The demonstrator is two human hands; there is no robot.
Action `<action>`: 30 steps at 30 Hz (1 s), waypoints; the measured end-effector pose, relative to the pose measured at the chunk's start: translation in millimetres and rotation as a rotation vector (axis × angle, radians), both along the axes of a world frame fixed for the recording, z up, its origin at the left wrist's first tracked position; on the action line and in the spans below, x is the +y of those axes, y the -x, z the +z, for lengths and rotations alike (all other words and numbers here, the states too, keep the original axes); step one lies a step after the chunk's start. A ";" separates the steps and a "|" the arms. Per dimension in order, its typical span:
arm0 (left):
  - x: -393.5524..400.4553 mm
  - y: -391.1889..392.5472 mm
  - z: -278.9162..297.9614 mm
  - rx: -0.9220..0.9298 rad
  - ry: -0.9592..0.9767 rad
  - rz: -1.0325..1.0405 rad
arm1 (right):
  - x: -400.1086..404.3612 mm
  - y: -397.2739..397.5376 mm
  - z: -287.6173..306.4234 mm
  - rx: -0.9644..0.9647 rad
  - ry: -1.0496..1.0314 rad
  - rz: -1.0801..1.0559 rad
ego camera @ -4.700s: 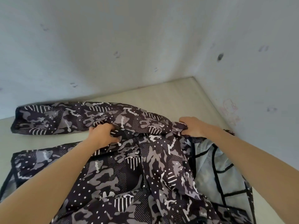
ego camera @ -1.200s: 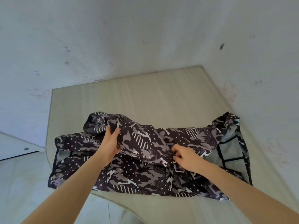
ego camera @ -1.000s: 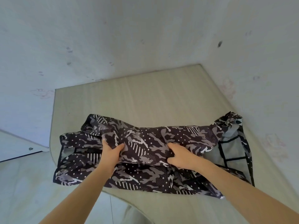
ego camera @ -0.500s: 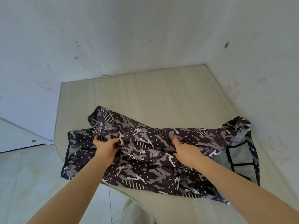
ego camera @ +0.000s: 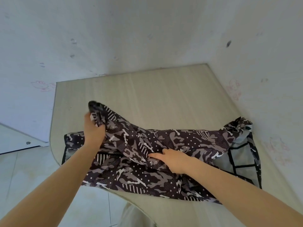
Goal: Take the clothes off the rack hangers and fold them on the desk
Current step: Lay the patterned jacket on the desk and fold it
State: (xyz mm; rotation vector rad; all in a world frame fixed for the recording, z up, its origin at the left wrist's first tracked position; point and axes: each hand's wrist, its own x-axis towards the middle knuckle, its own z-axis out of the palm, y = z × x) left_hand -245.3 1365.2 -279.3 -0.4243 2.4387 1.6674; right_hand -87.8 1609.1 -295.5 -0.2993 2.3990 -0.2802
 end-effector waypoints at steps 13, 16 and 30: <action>54.0 -91.2 -5.8 0.643 0.600 -1.567 | 75.0 -37.5 23.9 0.245 0.274 -0.804; 52.5 -101.1 -18.8 0.563 0.678 -1.803 | 79.5 -54.9 28.4 0.324 0.229 -0.830; 48.8 -53.5 -19.4 0.548 1.125 -1.567 | -19.7 -94.6 0.9 0.392 -0.410 -0.343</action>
